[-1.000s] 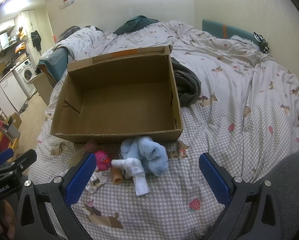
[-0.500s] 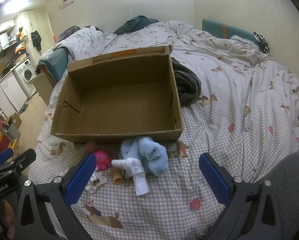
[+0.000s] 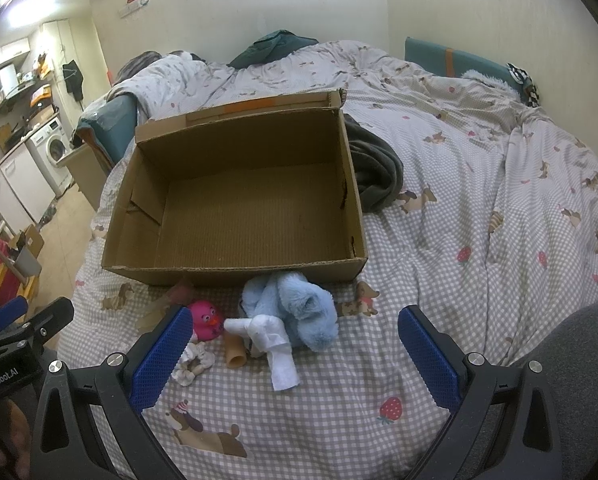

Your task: Organize soft objects

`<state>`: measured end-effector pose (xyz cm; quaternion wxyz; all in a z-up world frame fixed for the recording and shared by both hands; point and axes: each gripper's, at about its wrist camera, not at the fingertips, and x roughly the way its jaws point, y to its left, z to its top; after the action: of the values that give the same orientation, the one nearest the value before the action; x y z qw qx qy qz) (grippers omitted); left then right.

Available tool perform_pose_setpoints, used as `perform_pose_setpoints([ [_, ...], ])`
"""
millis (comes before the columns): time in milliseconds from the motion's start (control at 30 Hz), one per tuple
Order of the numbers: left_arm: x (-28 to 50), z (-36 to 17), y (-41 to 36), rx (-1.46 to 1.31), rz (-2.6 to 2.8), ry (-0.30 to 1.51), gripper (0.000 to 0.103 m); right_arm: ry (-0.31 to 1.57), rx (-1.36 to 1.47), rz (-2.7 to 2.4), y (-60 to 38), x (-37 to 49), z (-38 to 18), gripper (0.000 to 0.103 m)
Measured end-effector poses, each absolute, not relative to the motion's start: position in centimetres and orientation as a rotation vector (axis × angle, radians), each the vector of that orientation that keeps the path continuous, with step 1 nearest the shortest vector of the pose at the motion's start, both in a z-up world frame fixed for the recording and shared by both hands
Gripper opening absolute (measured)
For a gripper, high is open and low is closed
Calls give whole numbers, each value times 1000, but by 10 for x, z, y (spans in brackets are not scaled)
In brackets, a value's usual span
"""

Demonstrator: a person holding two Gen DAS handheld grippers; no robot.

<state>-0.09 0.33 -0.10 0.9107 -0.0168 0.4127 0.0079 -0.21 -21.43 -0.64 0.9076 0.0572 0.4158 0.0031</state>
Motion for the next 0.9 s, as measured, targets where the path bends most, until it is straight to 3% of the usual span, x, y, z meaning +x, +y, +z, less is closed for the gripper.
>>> perform_pose_setpoints([
  [667, 0, 2, 13, -62, 80, 869, 103, 867, 142, 2, -215, -2, -3, 103],
  [900, 17, -9, 26, -109, 139, 1004, 103, 918, 196, 24, -226, 7, -7, 103],
])
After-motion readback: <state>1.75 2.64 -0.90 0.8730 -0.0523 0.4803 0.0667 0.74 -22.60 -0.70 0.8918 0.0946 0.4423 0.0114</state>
